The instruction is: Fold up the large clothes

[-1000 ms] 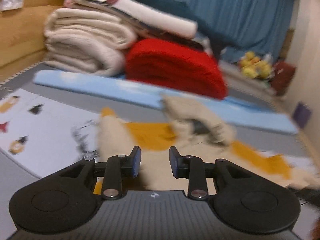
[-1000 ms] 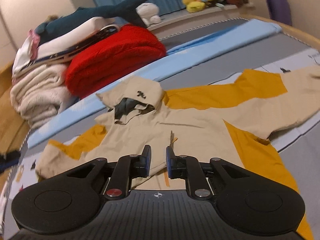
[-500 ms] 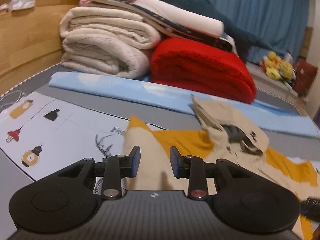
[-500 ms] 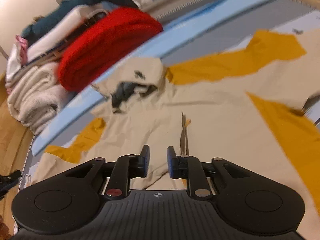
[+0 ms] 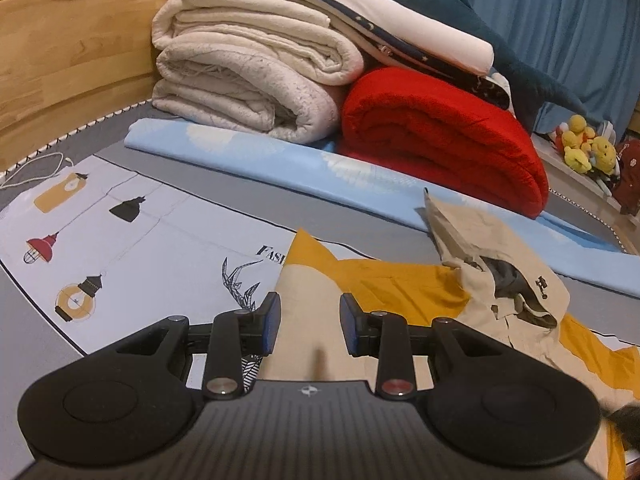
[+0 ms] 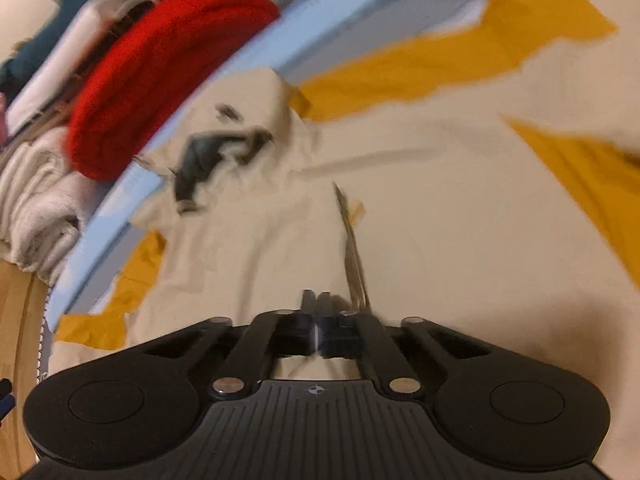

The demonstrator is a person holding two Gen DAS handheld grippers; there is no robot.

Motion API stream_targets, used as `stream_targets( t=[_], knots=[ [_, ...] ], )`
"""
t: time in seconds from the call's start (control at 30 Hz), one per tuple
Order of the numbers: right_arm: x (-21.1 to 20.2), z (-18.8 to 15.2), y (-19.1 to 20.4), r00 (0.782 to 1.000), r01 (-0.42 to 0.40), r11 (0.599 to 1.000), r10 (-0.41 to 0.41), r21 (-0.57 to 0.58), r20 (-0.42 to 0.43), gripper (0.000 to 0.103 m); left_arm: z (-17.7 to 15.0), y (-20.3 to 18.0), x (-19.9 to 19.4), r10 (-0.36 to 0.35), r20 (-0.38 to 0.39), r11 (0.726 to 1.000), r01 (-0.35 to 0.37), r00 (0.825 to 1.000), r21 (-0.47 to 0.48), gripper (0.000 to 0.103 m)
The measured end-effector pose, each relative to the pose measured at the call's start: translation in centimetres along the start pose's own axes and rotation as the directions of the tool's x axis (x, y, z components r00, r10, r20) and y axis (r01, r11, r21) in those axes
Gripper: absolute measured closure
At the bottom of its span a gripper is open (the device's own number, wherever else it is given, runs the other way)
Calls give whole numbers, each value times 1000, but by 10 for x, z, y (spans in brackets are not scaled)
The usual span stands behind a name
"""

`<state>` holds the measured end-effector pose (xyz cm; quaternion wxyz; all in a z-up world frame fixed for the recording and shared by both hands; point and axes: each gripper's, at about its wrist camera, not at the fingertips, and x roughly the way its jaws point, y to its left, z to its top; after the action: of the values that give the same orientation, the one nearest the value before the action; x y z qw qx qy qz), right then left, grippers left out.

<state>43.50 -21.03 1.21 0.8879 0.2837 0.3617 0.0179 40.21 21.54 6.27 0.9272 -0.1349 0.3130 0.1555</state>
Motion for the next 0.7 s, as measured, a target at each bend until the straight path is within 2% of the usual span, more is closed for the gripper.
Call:
stream_targets(
  t=[0.07, 0.13, 0.17, 0.2, 0.23, 0.3, 0.37, 0.47, 0.5, 0.63, 0.67, 0.7],
  knots=[
    [-32, 12, 11, 987, -22, 998, 32, -63, 155, 103, -2, -1, 2, -4, -6, 1000, 4, 1000, 0, 67],
    [-66, 24, 15, 949, -11, 992, 49, -123, 312, 103, -6, -4, 6, -11, -17, 1000, 11, 1000, 0, 67],
    [-77, 31, 13, 936, 19, 991, 28, -132, 351, 103, -7, -4, 8, -15, -25, 1000, 14, 1000, -4, 67],
    [-81, 34, 7, 935, 39, 992, 7, -121, 356, 103, -9, -5, 10, -14, -30, 1000, 14, 999, -2, 67],
    [-79, 37, 0, 944, 34, 994, 2, -105, 329, 103, -11, -7, 11, -11, -32, 1000, 11, 999, 10, 67],
    [-56, 35, -12, 985, 2, 997, 12, -81, 172, 99, -13, -10, 12, 0, -30, 999, 1, 1000, 33, 67],
    [-31, 25, -19, 998, -47, 998, 48, -37, 35, 94, -14, -8, 13, 5, -32, 1000, -4, 999, 23, 67],
    [-4, 11, -21, 994, -70, 997, 72, 24, -84, 60, -14, -5, 14, 10, -38, 1000, -10, 999, 1, 67],
    [5, 6, -22, 992, -57, 998, 61, 34, -107, 57, -13, -4, 14, 12, -38, 1000, -12, 999, -4, 67],
    [28, -6, -25, 986, -7, 998, 16, 54, -168, 57, -9, -1, 15, 15, -35, 1000, -15, 999, -16, 67],
    [30, -7, -25, 986, -9, 999, 17, 49, -165, 64, -8, 1, 15, 18, -34, 1000, -19, 999, -18, 67],
    [29, -8, -22, 988, -5, 1000, 9, 27, -153, 85, -7, 1, 16, 21, -33, 1000, -21, 999, -21, 67]
  ],
)
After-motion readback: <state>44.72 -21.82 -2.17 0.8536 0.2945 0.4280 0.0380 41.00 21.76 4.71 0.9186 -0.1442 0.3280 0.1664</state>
